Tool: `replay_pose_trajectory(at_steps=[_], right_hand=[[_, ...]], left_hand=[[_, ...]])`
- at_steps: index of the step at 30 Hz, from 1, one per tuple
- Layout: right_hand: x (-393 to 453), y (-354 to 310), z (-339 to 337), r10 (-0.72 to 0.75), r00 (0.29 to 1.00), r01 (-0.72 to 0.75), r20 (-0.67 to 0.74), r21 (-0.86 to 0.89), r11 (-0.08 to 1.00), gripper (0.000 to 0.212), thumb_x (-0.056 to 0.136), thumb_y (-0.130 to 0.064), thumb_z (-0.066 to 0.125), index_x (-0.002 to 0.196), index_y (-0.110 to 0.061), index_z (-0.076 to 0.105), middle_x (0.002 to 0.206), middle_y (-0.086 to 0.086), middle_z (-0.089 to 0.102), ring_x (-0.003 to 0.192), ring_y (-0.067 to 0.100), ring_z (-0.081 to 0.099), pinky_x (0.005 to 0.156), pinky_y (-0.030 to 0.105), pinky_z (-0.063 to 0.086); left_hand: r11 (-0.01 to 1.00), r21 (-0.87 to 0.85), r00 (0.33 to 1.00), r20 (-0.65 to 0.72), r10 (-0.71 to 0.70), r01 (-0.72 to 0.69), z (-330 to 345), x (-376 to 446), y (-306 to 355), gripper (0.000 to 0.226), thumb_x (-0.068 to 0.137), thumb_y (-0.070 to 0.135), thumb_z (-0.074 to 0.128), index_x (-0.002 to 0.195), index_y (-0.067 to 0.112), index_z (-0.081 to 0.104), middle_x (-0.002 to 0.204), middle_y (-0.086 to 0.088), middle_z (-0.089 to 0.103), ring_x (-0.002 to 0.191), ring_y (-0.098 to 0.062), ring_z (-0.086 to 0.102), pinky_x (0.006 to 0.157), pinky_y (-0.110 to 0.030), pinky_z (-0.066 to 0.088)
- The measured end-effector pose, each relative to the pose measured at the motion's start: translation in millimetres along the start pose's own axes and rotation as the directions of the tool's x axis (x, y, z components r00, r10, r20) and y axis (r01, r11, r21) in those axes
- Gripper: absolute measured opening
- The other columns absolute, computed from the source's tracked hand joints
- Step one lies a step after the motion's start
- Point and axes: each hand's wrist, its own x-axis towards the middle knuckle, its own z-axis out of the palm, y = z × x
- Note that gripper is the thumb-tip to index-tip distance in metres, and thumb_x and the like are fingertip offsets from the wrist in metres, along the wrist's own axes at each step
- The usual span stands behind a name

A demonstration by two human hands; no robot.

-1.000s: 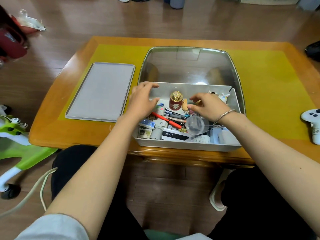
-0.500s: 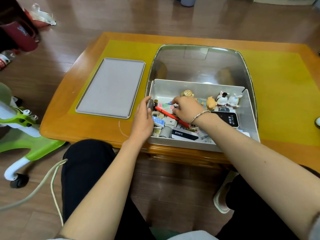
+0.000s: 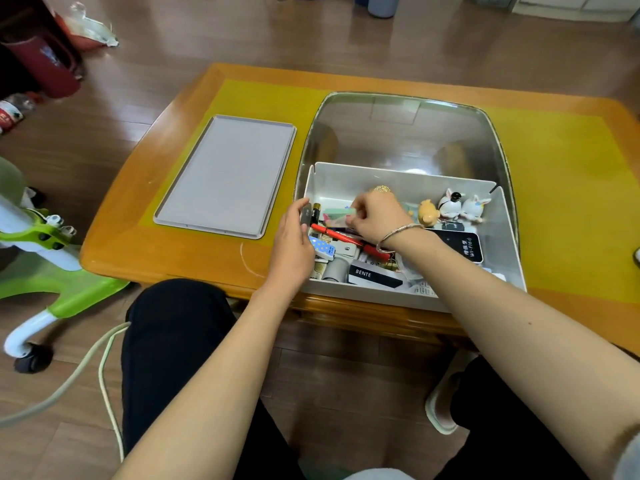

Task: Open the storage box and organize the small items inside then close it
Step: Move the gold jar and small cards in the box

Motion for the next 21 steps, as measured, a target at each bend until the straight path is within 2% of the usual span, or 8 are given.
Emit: replay_pose_trajectory(at_steps=[2,5,7,10,12,14,16,21], right_hand=[[-3,8,-9,0.045,0.994,-0.033,-0.098,0.120,0.992,0.016,0.087,-0.023,0.062,0.087,-0.008,0.062,0.078,0.009,0.063,0.076,0.023,0.056,0.067,0.027,0.042],[-7,24,-24,0.101,0.975,-0.024,-0.200,0.354,0.935,0.008,0.088,-0.019,0.060,0.084,-0.012,0.059,0.065,-0.003,0.053,0.065,0.014,0.050,0.063,0.023,0.038],[-10,33,-34,0.124,0.956,0.005,-0.266,0.437,0.899,0.005,0.089,-0.017,0.061,0.087,-0.012,0.061,0.064,-0.009,0.050,0.059,0.006,0.046,0.058,0.013,0.038],[-9,43,-43,0.136,0.929,0.038,-0.343,0.455,0.890,0.004,0.088,-0.018,0.062,0.088,-0.015,0.064,0.065,-0.013,0.051,0.059,-0.001,0.044,0.057,0.009,0.036],[-8,47,-46,0.151,0.912,0.043,-0.380,0.457,0.889,0.006,0.088,-0.020,0.062,0.089,-0.015,0.065,0.067,-0.012,0.053,0.063,0.000,0.047,0.060,0.010,0.037],[-7,48,-47,0.175,0.895,0.051,-0.411,0.484,0.874,0.009,0.089,-0.019,0.062,0.092,-0.012,0.066,0.069,-0.011,0.053,0.063,-0.001,0.047,0.059,0.006,0.037],[-6,47,-46,0.191,0.880,0.060,-0.436,0.500,0.864,0.009,0.088,-0.017,0.062,0.093,-0.010,0.066,0.069,-0.013,0.052,0.061,-0.004,0.046,0.058,0.003,0.036],[-3,48,-43,0.183,0.885,0.053,-0.429,0.482,0.874,0.005,0.088,-0.018,0.062,0.090,-0.015,0.065,0.073,-0.010,0.056,0.063,-0.004,0.048,0.056,0.000,0.036]], left_hand=[[0.998,0.057,1.000,-0.004,-0.005,0.005,-2,-1,3,0.046,0.100,0.007,0.040,0.144,0.019,0.033,0.144,-0.002,0.041,0.133,-0.017,0.034,0.103,-0.025,0.031],[0.937,0.343,0.992,-0.077,0.105,-0.072,-5,1,12,0.047,0.097,0.017,0.048,0.143,0.019,0.035,0.146,0.000,0.038,0.136,-0.018,0.027,0.111,-0.038,0.025],[0.900,0.395,0.965,-0.099,0.243,-0.186,-5,8,23,0.046,0.095,0.013,0.049,0.140,0.015,0.039,0.146,-0.004,0.038,0.136,-0.020,0.028,0.112,-0.037,0.025],[0.879,0.340,0.937,0.016,0.350,-0.334,5,25,41,0.048,0.092,0.002,0.050,0.139,0.009,0.040,0.144,-0.007,0.039,0.135,-0.021,0.030,0.112,-0.031,0.025],[0.901,0.293,0.946,0.155,0.285,-0.319,17,39,46,0.054,0.093,0.003,0.049,0.144,0.010,0.033,0.148,-0.007,0.036,0.137,-0.021,0.029,0.113,-0.033,0.026],[0.939,0.259,0.942,0.303,0.145,-0.228,29,55,46,0.058,0.095,0.005,0.047,0.148,0.011,0.025,0.151,-0.010,0.032,0.139,-0.024,0.028,0.113,-0.036,0.025],[0.939,0.308,0.913,0.408,0.018,-0.156,38,67,39,0.057,0.095,0.008,0.045,0.148,0.010,0.023,0.150,-0.014,0.033,0.136,-0.030,0.031,0.112,-0.040,0.027],[0.809,0.541,0.872,0.483,-0.075,-0.230,50,82,23,0.044,0.101,0.025,0.038,0.143,0.013,0.037,0.145,-0.015,0.039,0.130,-0.035,0.037,0.104,-0.044,0.032]])
